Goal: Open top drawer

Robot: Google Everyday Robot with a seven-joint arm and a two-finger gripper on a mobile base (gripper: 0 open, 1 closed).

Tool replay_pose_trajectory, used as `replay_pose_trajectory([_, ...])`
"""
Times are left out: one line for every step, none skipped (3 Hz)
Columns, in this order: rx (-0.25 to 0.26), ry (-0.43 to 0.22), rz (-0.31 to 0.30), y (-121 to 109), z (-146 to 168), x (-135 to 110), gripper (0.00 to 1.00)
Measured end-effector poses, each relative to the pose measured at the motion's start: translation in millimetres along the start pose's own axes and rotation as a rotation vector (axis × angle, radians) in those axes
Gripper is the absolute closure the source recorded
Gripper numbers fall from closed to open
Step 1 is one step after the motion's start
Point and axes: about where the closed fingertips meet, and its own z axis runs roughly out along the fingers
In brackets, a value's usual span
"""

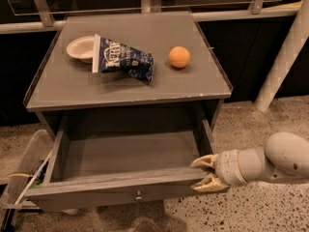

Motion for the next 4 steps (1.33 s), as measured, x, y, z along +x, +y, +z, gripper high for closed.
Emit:
replay_pose_trajectory([0.0,0.0,0.0,0,0,0,0.38])
replay_pose_trajectory([-0.024,0.026,-0.003,8,2,2,0.14])
replay_pose_trajectory([-0.026,0.042,-0.009,30,-5,10,0.16])
replay_pose_trajectory([-0.026,0.042,-0.009,30,-7,8,0.4])
